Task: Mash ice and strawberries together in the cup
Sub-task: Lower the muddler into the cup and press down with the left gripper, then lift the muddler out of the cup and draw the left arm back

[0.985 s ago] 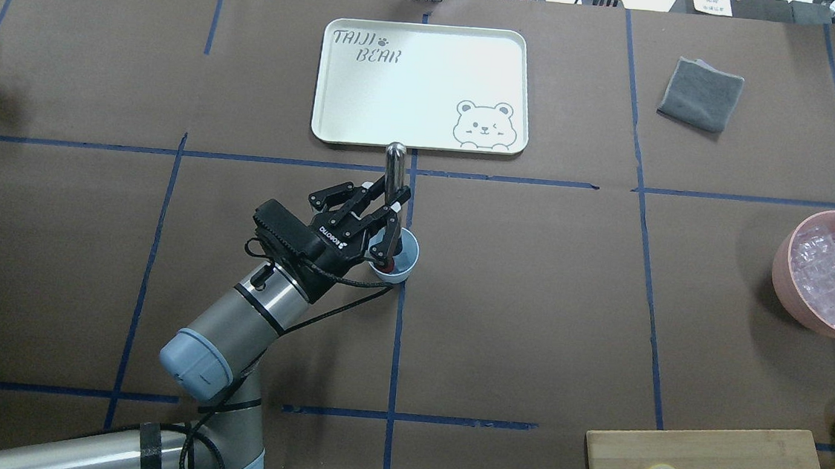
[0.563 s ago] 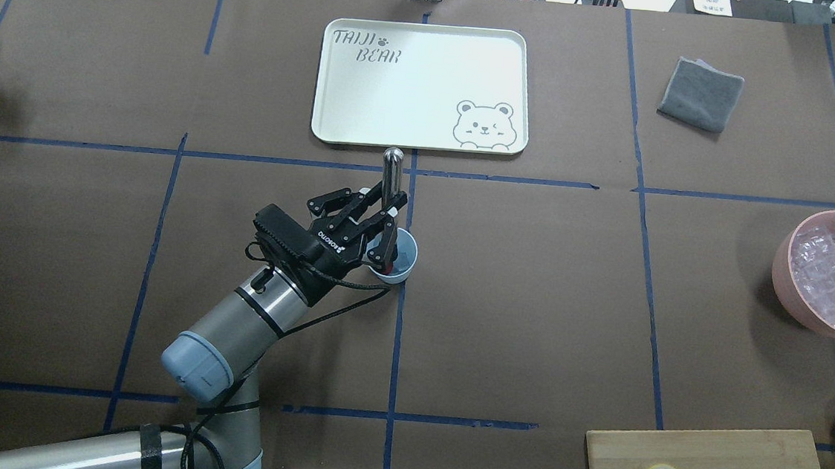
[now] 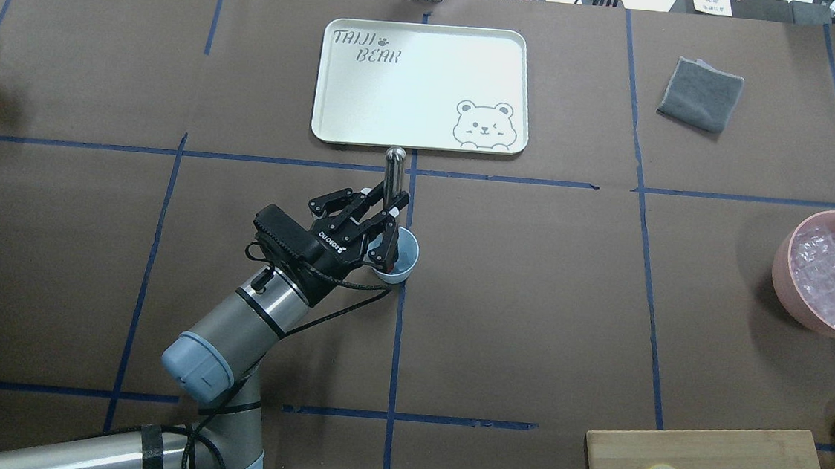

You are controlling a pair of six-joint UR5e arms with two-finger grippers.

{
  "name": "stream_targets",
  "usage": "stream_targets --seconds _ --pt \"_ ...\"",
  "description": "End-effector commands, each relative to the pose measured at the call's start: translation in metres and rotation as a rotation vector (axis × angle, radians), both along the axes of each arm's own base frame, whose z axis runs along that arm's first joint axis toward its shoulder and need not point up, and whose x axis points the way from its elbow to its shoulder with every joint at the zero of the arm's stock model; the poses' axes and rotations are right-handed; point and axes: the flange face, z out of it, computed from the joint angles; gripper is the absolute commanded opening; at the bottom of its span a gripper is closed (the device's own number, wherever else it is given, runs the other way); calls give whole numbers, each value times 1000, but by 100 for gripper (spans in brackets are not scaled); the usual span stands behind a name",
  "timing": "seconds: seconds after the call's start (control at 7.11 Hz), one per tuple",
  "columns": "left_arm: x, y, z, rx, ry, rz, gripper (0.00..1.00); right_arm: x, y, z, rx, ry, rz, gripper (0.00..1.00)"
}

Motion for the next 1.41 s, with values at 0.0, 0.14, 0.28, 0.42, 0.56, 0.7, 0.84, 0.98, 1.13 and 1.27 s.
stream_targets --seconds 0.0,0.14,0.28,0.42,0.56,0.7,0.84,0.98,1.13,1.27 --pt "-21 -2 -23 21 51 -12 0 0 1 1 -2 -1 -1 100" --pt "-43 -6 -40 39 88 -21 0 0 0 2 -5 -1 -1 100" --pt "-60 -12 -49 63 109 -18 0 0 0 3 -8 0 0 100" --pt "-79 -21 -63 76 117 -23 0 0 1 6 -14 0 0 100" --pt "-106 -34 -86 99 118 12 0 0 1 7 -13 0 -1 100" --pt "-130 -57 -52 30 156 86 0 0 1 6 -13 -2 1 100" --pt "-157 -90 -39 3 134 126 0 0 1 4 -7 0 -1 100" --pt "-179 -111 -22 -72 131 167 0 0 1 4 -10 -2 -1 100" --pt "-195 -129 -1 -165 124 204 0 0 1 2 -8 -3 2 100" --pt "-214 -145 29 -276 98 245 0 0 1 2 -3 -1 1 100"
